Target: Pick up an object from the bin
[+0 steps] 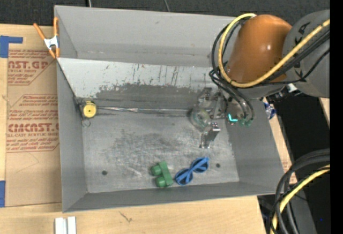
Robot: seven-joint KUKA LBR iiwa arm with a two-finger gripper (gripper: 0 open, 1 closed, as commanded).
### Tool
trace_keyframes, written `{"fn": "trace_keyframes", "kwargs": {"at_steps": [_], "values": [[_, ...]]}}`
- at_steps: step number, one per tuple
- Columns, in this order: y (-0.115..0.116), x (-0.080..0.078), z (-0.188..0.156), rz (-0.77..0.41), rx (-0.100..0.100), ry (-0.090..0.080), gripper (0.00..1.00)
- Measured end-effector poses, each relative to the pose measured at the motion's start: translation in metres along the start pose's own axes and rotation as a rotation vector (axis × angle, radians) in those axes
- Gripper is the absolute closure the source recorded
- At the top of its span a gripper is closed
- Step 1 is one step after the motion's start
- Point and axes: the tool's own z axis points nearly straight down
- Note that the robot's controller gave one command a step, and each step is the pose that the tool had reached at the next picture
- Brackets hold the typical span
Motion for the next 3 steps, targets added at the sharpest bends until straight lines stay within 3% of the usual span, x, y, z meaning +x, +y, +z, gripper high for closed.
{"fn": "trace_keyframes", "kwargs": {"at_steps": [1,2,3], "values": [[-0.008,0.009,0.131,-0.296,-0.002,-0.013,0.00],[0.059,0.057,0.127,-0.390,-0.002,-0.010,0.00],[0.056,0.057,0.127,-0.384,0.000,-0.005,1.00]]}}
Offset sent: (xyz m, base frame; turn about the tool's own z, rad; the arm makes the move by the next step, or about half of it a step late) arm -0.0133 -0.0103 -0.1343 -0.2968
